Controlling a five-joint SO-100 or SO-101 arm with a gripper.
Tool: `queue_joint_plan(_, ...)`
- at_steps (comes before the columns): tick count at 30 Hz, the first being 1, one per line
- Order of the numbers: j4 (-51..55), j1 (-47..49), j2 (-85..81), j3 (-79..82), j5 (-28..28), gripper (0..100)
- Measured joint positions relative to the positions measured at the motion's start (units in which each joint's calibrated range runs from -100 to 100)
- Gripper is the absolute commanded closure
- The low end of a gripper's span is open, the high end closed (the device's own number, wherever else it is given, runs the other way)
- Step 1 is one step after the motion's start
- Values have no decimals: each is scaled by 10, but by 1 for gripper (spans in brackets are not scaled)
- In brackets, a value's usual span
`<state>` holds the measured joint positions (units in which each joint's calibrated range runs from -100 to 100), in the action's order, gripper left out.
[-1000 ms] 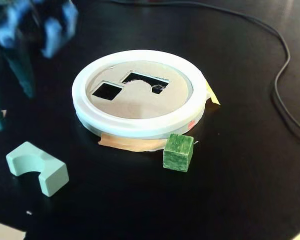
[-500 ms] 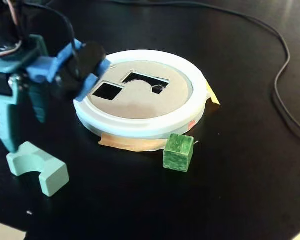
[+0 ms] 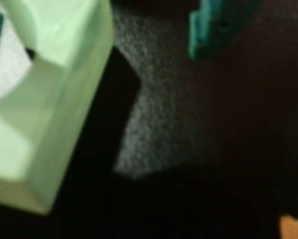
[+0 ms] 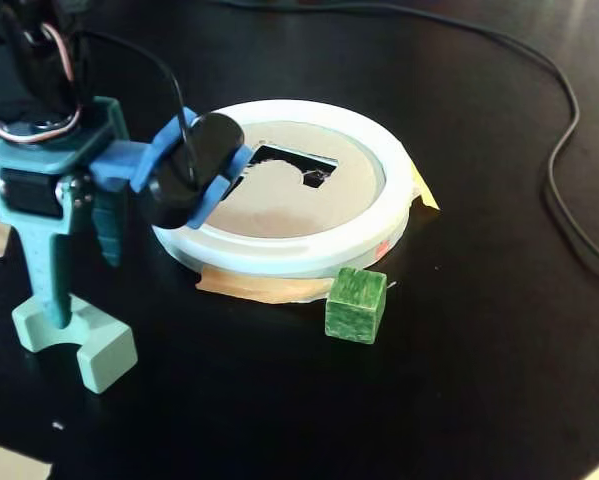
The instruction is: Pick up the U shape block and drop it in corresponding U shaped hole
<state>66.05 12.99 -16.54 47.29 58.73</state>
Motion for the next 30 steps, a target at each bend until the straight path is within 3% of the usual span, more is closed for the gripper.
queue_joint_plan(25, -4, -23, 32, -1, 0, 38)
queue_joint_plan(27, -4, -23, 32, -1, 0, 41)
queue_joint_plan(30, -4, -23, 32, -1, 0, 56)
